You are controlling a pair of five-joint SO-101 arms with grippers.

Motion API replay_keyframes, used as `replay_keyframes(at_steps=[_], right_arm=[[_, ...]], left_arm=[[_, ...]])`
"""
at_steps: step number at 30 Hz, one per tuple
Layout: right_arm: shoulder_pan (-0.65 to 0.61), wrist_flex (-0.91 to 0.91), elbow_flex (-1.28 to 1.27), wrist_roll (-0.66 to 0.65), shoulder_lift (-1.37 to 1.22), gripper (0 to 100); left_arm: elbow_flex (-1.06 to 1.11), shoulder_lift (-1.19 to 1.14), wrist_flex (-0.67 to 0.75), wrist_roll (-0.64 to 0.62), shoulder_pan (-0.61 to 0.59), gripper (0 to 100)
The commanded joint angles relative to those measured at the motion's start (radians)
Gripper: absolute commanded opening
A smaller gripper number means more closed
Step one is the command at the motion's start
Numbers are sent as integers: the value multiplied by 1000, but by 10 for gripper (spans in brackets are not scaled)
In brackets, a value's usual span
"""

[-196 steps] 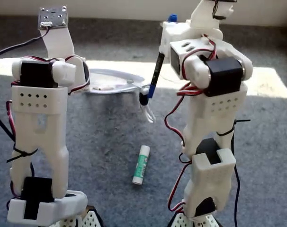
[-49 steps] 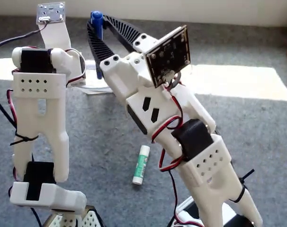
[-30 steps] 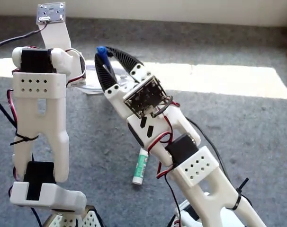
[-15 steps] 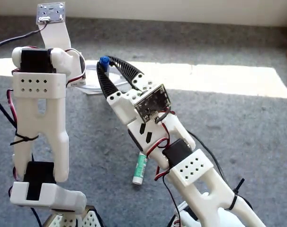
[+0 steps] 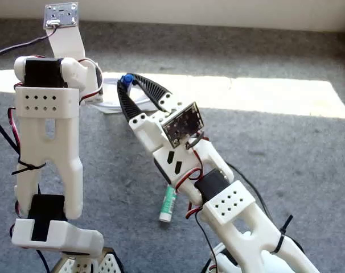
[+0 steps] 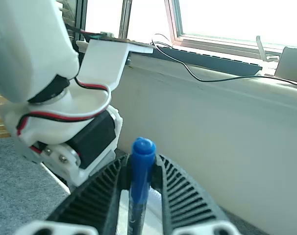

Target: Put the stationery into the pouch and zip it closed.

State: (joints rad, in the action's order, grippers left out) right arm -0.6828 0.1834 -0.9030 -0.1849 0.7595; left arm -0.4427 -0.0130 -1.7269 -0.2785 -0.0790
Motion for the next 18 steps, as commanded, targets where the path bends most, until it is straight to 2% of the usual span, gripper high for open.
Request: replay_keyframes(at_steps=[1,13,18], right_arm=[[-12,31,8,2,31,4],[-12,31,16,8,-125,14],[-12,30,15,5,-124,147]], left_arm=[[7,-8,-6,9,-13,7],[25,-5,-3,9,-15,7],[38,-5,2,9,-15,8]])
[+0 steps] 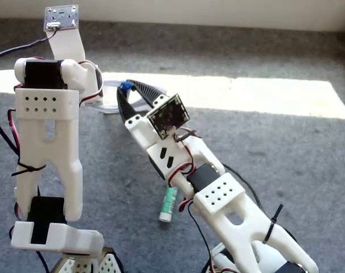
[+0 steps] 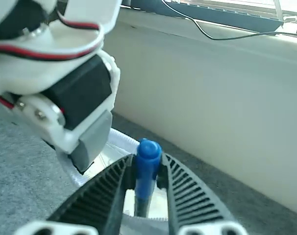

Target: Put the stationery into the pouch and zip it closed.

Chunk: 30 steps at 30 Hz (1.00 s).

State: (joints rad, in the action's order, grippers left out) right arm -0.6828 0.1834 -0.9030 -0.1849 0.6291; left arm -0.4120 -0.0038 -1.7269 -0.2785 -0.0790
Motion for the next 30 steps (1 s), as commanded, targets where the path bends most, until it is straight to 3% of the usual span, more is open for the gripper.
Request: replay_keyframes(at_steps=[1,12,19,27,30], right_arm=[[-13,24,15,3,7,162],[-24,-33,19,2,35,162],[-18,-433,153,8,249,162],[-16,-860,305,11,308,111],[10,-964,335,81,308,102]], left_arm=[[5,-15,2,9,-15,8],[7,-16,2,9,-15,8],[5,-18,2,9,-15,8],[1,-13,2,9,-84,8],[1,-13,2,9,-102,8]])
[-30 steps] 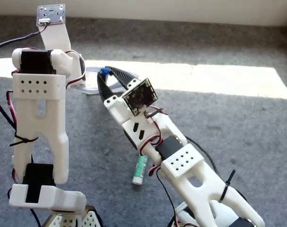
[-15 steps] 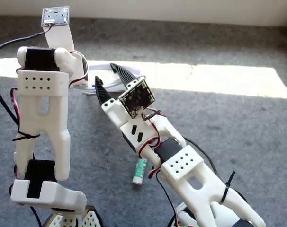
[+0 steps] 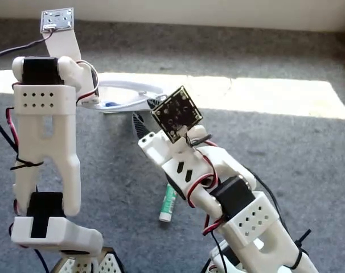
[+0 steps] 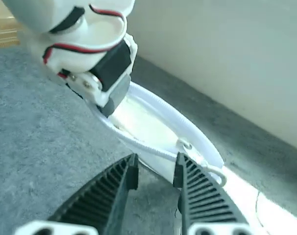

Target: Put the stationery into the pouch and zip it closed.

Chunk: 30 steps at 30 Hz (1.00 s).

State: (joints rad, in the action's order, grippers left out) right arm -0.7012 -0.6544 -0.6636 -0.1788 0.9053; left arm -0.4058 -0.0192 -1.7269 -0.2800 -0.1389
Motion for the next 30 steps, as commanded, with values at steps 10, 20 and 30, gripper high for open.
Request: replay_keyframes(at_steps=[10,20,30], right_arm=[[94,-427,159,307,25,102],[91,-532,85,488,5,102],[65,-532,25,677,-248,102]], left_arm=[[2,2,2,11,-42,7],[2,1,0,11,-42,7],[4,-2,-2,11,-41,7]])
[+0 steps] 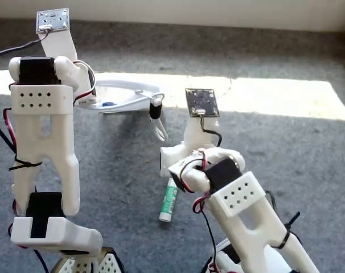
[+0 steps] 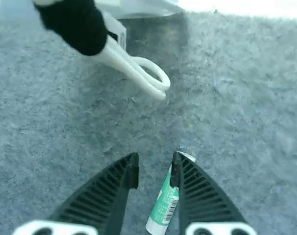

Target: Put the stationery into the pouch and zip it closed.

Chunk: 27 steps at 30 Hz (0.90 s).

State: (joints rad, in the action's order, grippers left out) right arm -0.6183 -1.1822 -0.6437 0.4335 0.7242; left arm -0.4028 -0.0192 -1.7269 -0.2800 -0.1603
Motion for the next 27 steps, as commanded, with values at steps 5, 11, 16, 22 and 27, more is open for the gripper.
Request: replay_keyframes(at_steps=[5,11,16,22,27], right_arm=[[-90,-5,-16,137,-154,102],[-93,-5,-33,146,-255,102],[-93,-5,-35,147,-337,102],[-93,2,-31,147,-438,103],[-90,4,-25,147,-519,103]], left_arm=[[1,-2,-2,11,-19,7],[1,-2,0,11,-19,7],[2,-4,2,11,-19,7],[2,-4,2,11,-19,7],[2,-4,2,11,-19,7]])
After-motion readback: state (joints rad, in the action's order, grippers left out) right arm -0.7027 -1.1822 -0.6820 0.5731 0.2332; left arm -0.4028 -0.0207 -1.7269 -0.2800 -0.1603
